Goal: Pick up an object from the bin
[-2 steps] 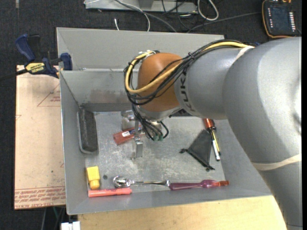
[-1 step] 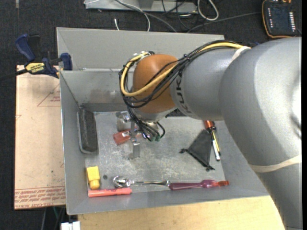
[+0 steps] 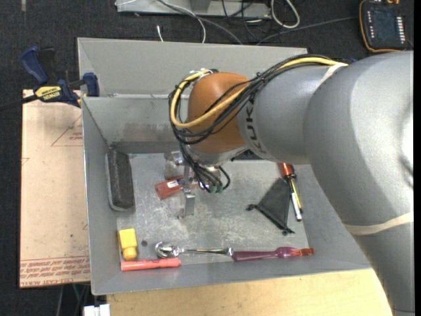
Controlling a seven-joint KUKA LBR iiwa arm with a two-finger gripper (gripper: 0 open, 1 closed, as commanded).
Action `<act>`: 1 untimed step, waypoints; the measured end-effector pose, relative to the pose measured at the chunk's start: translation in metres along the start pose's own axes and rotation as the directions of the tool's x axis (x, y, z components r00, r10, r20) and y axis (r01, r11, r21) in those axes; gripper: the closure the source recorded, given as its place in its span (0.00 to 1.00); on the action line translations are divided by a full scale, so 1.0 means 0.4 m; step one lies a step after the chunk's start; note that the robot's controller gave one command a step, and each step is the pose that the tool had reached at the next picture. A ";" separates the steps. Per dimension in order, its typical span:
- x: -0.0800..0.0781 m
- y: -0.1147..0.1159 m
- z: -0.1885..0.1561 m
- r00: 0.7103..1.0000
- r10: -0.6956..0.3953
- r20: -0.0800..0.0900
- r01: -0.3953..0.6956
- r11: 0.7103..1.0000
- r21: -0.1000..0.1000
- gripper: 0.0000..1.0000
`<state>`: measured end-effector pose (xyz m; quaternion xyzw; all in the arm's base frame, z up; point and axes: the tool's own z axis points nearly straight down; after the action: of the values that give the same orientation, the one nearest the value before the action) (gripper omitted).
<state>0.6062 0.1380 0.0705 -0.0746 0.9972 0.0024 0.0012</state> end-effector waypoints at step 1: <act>0.012 -0.015 0.000 0.997 -0.081 0.009 0.081 0.997 0.000 0.00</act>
Offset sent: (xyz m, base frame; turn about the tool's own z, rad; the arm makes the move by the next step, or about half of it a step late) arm -0.0004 -0.0003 -0.0001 -0.0064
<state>0.6022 0.1314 0.0704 -0.1150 0.9933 0.0029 0.0058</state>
